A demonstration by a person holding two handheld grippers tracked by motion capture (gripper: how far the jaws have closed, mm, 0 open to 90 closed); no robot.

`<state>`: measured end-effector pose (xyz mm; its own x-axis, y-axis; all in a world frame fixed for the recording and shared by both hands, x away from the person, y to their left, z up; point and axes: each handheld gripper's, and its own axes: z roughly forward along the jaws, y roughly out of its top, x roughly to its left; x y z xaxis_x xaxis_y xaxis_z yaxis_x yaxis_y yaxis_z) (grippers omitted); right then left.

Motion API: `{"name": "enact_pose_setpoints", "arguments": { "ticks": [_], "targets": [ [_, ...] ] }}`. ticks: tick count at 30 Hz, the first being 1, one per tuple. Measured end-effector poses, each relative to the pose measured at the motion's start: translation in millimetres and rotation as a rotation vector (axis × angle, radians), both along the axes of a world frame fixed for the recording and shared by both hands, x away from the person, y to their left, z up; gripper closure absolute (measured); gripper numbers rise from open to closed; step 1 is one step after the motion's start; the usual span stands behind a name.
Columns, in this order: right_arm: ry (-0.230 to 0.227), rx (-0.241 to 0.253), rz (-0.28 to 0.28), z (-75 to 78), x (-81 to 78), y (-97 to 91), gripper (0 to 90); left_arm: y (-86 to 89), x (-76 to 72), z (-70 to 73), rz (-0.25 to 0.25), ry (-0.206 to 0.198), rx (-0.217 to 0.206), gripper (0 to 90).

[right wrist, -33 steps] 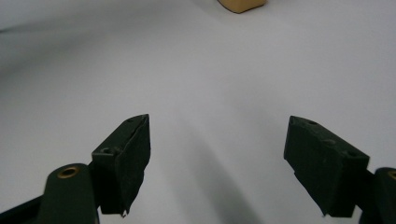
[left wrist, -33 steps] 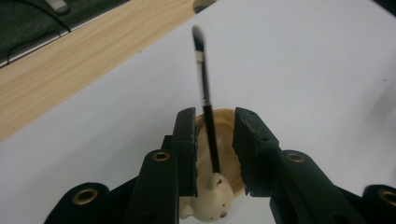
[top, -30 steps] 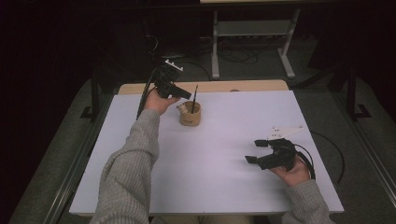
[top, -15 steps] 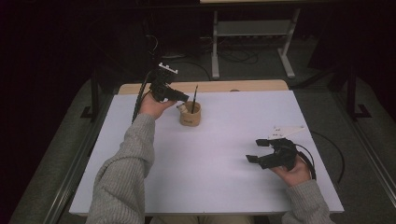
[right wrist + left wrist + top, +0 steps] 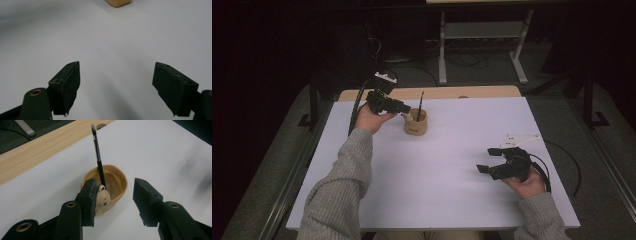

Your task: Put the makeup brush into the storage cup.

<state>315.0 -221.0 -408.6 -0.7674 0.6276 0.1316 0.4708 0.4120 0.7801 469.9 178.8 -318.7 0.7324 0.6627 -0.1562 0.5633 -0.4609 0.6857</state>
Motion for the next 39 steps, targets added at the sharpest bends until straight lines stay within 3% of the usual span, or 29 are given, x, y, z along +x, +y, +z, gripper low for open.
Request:
{"name": "enact_pose_setpoints", "arguments": {
  "ticks": [6, 10, 13, 14, 17, 20, 23, 26, 39],
  "targets": [
    [-0.006, 0.011, 0.005, 0.5, 0.1, 0.0, 20.9, 3.6, -8.4, -1.4, 0.012, 0.007, -0.036, 48.7],
    [0.0, 0.016, 0.005, 0.6, 0.8, 0.2, 20.9, 4.4, -11.9, -1.3, -0.007, 0.009, -0.02, 44.4],
    [0.006, 0.009, 0.002, 0.0, 1.1, 0.3, 20.7, 2.9, -15.8, -3.3, 0.001, 0.007, -0.041, 41.1],
    [0.004, 0.012, 0.0, 0.0, 1.5, 0.0, 20.7, 3.9, -16.1, -4.2, -0.017, 0.005, -0.018, 39.2],
    [0.007, 0.016, -0.003, -0.4, 1.6, 0.1, 20.7, 2.6, -19.6, -9.7, -0.024, 0.025, -0.025, 35.8],
    [0.012, 0.006, -0.001, -1.5, 2.3, -0.1, 20.7, 4.9, -23.3, -9.9, -0.039, 0.013, -0.01, 35.0],
    [0.006, 0.003, -0.008, -1.1, 1.3, -0.2, 20.7, 4.3, -27.3, -8.5, -0.027, 0.006, -0.04, 34.4],
    [0.0, 0.004, -0.009, -0.7, 1.2, -0.1, 20.7, 1.8, -31.9, -7.0, -0.038, -0.004, -0.027, 34.1],
    [-0.002, 0.006, -0.017, 0.5, 0.5, -1.6, 20.7, 3.5, -48.1, -4.2, -0.06, -0.036, -0.044, 31.3]
  ]
}}
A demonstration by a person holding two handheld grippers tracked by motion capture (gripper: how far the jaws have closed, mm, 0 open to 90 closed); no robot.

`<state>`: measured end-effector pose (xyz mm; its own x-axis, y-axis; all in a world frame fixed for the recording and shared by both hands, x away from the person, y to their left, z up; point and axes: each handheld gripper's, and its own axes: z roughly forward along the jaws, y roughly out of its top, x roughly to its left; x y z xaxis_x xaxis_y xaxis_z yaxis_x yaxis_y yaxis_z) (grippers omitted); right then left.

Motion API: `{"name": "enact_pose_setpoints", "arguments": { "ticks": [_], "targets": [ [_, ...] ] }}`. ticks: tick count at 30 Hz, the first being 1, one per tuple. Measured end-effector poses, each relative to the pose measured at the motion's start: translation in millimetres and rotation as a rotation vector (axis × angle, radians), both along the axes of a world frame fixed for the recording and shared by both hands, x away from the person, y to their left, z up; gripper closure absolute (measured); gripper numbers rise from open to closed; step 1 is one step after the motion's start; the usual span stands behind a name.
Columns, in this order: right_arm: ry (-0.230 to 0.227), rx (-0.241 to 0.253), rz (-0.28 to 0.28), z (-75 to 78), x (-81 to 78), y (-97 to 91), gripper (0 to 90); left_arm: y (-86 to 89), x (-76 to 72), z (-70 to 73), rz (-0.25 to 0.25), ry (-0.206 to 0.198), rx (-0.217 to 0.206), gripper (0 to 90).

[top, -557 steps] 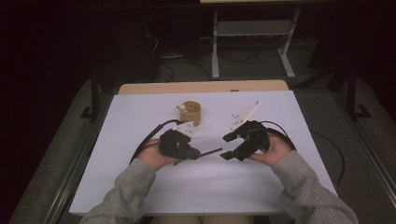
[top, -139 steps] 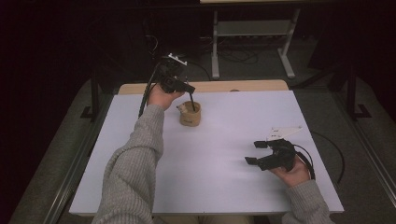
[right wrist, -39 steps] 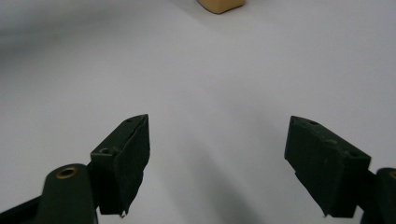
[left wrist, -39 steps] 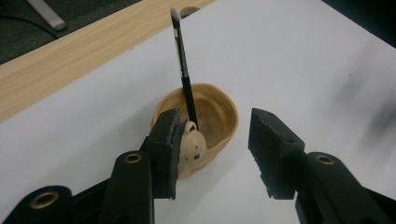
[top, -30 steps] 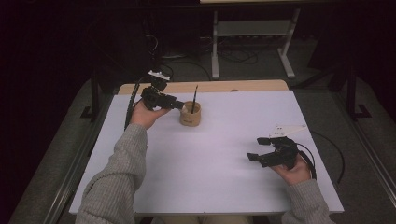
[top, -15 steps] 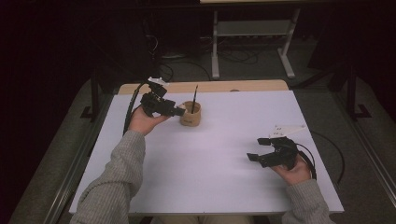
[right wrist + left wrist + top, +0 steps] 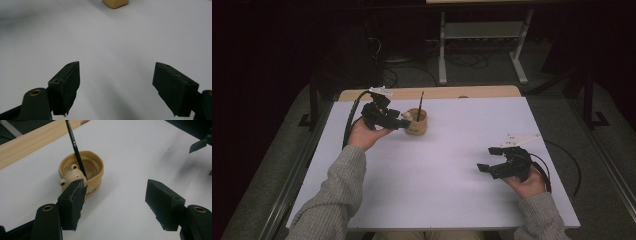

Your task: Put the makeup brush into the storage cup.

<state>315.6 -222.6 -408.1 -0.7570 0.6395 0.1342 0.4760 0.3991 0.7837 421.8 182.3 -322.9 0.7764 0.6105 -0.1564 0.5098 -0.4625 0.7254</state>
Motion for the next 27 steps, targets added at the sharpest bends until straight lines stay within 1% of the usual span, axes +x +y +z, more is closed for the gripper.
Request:
{"name": "enact_pose_setpoints", "arguments": {
  "ticks": [1, 2, 3, 5, 7, 8, 9, 11, 14, 17, 18, 20, 27],
  "targets": [
    [0.005, 0.004, -0.003, 0.3, -0.3, 0.1, 20.7, -0.4, -1.2, 0.3, -0.004, 0.001, -0.011, 31.0],
    [-0.002, 0.002, -0.001, 0.1, 0.0, -0.2, 20.7, -0.3, -2.1, 1.4, -0.013, -0.004, -0.005, 30.7],
    [-0.001, 0.003, -0.001, 0.2, -0.2, -0.2, 20.7, -1.0, -4.0, 2.4, -0.005, -0.006, -0.011, 30.3],
    [0.003, 0.001, -0.002, 0.5, -0.8, 0.2, 20.7, -0.8, -5.7, 3.7, -0.005, -0.006, -0.019, 30.3],
    [0.001, 0.0, -0.003, 0.7, -1.0, 0.4, 20.8, 0.0, -7.0, 4.5, -0.01, -0.014, -0.013, 30.2],
    [0.0, -0.001, -0.004, 0.8, -1.1, 0.2, 20.7, 0.5, -7.9, 4.5, -0.009, -0.013, -0.013, 30.1],
    [-0.003, -0.002, -0.002, 0.7, -1.0, -0.2, 20.7, 0.8, -9.1, 4.2, -0.004, -0.011, -0.02, 29.8],
    [0.0, 0.0, -0.008, 0.9, -1.3, -0.9, 20.7, 2.7, -10.0, 3.0, -0.009, -0.007, -0.018, 29.3],
    [-0.002, 0.0, -0.012, 0.9, -0.9, -1.2, 20.7, 4.7, -12.2, -0.1, -0.002, -0.005, -0.02, 28.3],
    [-0.005, -0.008, -0.009, 0.0, -0.3, -0.6, 20.7, 7.5, -12.9, -2.5, -0.002, -0.008, -0.019, 27.8],
    [0.0, -0.007, -0.009, -0.2, -0.4, 0.1, 20.7, 7.6, -14.2, -3.4, 0.002, 0.002, -0.021, 27.8],
    [-0.001, -0.015, -0.008, -0.1, -0.9, 1.1, 20.8, 7.5, -16.0, -4.7, -0.002, 0.0, -0.011, 27.9],
    [-0.003, -0.01, -0.019, 0.7, -1.3, 0.1, 20.8, 10.9, -22.9, -7.9, -0.004, -0.011, -0.016, 27.0]
  ]
}}
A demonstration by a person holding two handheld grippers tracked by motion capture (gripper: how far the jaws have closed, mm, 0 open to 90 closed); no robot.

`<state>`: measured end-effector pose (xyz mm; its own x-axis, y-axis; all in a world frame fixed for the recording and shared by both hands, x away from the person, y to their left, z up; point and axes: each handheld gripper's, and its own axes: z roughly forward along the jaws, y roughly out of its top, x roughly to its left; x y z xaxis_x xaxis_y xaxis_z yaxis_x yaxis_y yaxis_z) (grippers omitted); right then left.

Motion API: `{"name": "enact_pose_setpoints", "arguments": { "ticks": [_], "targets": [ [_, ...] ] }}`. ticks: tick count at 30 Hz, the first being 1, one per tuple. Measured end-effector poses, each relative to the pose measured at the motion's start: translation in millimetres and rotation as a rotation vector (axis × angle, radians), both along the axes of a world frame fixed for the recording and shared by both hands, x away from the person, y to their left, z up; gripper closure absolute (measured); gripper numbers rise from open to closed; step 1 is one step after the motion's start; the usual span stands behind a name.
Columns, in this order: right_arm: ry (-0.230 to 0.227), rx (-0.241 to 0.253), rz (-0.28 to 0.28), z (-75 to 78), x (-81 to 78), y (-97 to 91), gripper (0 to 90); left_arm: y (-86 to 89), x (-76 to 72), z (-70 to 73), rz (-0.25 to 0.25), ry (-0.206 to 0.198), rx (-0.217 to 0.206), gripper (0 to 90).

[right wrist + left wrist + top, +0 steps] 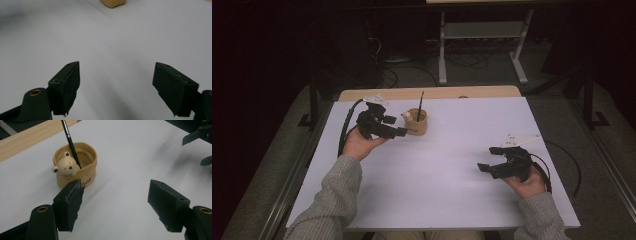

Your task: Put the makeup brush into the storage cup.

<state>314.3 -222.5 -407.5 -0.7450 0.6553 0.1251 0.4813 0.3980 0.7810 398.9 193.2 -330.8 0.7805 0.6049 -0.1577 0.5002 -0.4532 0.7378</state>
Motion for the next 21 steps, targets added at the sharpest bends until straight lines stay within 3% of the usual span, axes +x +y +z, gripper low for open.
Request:
{"name": "enact_pose_setpoints", "arguments": {
  "ticks": [21],
  "targets": [
    [-0.004, -0.012, 0.005, -1.0, 0.7, 1.1, 20.8, 8.4, -20.7, -16.3, 0.013, -0.008, -0.021, 21.9]
  ]
}}
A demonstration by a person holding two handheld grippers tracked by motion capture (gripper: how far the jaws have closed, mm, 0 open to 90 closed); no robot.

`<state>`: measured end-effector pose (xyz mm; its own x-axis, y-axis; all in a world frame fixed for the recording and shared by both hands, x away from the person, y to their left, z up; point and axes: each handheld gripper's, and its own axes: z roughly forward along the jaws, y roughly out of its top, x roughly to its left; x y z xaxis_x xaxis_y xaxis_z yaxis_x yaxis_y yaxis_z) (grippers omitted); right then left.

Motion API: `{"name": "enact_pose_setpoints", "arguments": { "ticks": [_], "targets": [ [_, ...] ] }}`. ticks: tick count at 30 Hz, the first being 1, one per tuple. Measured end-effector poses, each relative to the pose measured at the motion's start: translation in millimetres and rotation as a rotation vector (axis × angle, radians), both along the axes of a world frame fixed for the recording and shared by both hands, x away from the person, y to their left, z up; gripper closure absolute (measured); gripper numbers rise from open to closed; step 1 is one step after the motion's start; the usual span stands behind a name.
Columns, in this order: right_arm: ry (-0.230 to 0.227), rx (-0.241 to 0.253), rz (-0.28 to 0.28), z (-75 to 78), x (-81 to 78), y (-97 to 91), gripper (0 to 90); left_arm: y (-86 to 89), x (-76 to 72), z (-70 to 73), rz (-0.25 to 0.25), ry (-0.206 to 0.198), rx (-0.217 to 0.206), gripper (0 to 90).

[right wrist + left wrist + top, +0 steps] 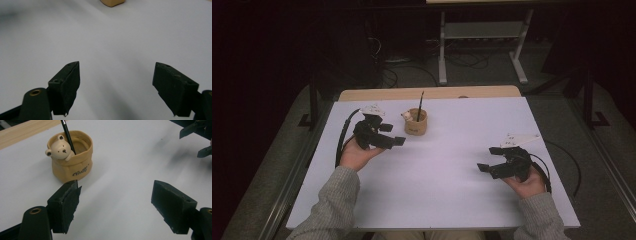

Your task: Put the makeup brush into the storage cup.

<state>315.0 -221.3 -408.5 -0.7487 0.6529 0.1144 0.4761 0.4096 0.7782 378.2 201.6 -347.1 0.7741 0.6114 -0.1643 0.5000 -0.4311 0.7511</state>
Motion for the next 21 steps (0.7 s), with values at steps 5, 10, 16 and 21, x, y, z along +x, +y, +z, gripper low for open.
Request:
{"name": "enact_pose_setpoints", "arguments": {
  "ticks": [5, 10, 16, 21],
  "targets": [
    [0.004, 0.004, -0.005, 0.5, -0.7, -0.4, 21.0, 0.1, -4.2, -2.0, 0.001, -0.007, -0.007, 21.4],
    [0.001, 0.001, -0.001, 0.0, -0.2, -0.5, 21.0, -1.1, -8.0, -6.1, 0.004, -0.018, -0.012, 21.0],
    [0.003, -0.007, 0.001, -0.9, 0.6, 0.3, 20.9, -0.1, -14.5, -10.4, 0.013, -0.033, -0.012, 21.0],
    [0.003, -0.006, 0.001, -0.9, 0.4, 0.5, 20.9, 0.1, -22.4, -13.0, 0.014, -0.043, -0.01, 20.7]
  ]
}}
